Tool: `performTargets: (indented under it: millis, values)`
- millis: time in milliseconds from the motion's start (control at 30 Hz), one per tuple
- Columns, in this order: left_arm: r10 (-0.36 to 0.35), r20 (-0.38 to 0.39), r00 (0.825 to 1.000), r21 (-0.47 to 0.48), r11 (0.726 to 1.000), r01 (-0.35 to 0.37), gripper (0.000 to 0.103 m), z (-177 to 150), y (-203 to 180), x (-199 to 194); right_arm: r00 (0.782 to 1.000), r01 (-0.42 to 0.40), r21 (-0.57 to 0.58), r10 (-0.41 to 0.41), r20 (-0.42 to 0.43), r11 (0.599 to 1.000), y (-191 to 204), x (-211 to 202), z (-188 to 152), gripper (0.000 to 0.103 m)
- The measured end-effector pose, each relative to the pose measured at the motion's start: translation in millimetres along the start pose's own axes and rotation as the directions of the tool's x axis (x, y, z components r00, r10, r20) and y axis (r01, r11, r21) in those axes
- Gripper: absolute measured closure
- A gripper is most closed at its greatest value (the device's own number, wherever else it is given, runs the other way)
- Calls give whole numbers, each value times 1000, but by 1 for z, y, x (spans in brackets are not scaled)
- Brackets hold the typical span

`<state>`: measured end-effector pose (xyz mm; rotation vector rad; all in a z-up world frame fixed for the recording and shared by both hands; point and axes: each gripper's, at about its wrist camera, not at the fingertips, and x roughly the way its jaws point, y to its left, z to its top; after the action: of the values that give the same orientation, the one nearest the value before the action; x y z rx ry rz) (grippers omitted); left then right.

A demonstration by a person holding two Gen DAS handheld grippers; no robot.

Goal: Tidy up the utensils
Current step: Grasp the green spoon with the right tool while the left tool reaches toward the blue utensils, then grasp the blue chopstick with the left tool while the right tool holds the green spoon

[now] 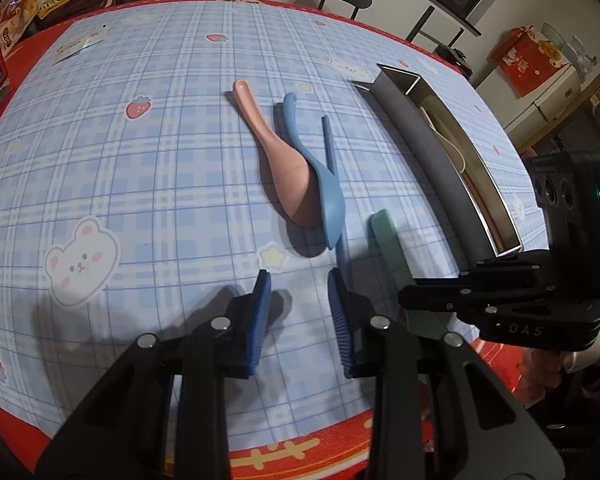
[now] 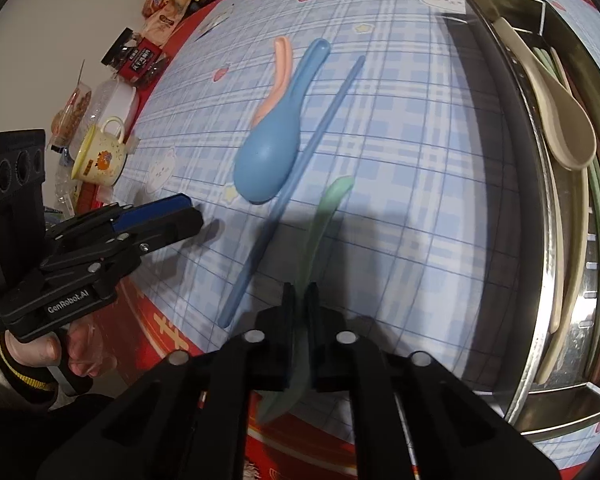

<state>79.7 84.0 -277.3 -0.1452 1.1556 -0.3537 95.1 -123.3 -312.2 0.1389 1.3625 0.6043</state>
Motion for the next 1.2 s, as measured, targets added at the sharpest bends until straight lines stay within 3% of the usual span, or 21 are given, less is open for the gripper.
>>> performTargets:
  millis: [600,733,900,1200]
  values:
    - [-25,-63,998,99,995,31,78,11,-33,39,995,94,-9,-94,27,995,-10,-10,-2,97]
    - [34,-51,998,182,983,-24,77,16,-46,50,994,101,1,-101,34,995,-15,-13,-3,97]
    - [79,-28,996,174,982,-73,87,26,-45,58,994,103,6,-103,38,995,-18,-16,-5,97]
    - [113,-36,993,185,977,-105,91,33,-48,64,996,86,13,-86,32,996,-23,-12,-8,96]
